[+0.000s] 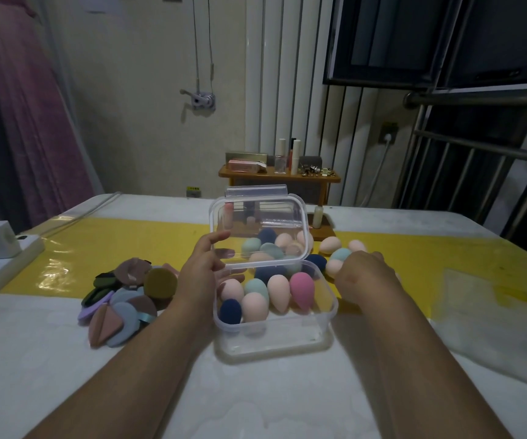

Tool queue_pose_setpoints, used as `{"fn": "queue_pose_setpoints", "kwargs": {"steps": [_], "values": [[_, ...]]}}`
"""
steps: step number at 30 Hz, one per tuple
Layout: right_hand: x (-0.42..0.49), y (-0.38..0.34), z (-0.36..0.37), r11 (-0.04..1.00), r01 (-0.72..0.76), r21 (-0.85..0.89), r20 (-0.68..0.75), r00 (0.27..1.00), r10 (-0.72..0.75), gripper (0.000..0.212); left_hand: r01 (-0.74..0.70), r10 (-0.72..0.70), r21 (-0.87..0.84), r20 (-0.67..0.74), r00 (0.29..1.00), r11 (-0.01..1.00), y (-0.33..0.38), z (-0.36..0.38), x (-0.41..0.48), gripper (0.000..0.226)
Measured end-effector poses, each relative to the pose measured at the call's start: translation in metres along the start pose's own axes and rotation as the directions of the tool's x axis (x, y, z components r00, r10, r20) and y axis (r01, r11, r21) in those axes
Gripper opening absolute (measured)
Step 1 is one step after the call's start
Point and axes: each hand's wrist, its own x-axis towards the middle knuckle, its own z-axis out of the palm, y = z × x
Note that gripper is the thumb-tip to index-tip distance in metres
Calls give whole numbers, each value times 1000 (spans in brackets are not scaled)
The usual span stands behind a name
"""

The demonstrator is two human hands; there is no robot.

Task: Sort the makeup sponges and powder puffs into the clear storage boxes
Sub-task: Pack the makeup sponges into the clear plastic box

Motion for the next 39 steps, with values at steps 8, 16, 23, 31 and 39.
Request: {"fn": "queue_pose_setpoints", "kwargs": {"steps": [8,16,23,31,39], "values": [[-2,2,1,999,34,-17,-29,999,-35,53,-1,1,-4,0,1000,1000,0,0,0,51],[-3,5,7,998,57,10,-78,995,-57,60,12,-12,-32,-6,1000,999,1,0,0,51],[-1,7,8,996,81,-33,-163,983,-85,42,10,-10,-22,-11,1000,1000,1,1,1,52],[-9,1,5,946,284,158,-407,891,-200,14,19,-19,-28,-4,1000,999,0,0,2,52],[-26,-6,-4,514,649,561,-439,759,-481,27,13,-12,-19,4,1000,1000,0,-1,2,52]]}}
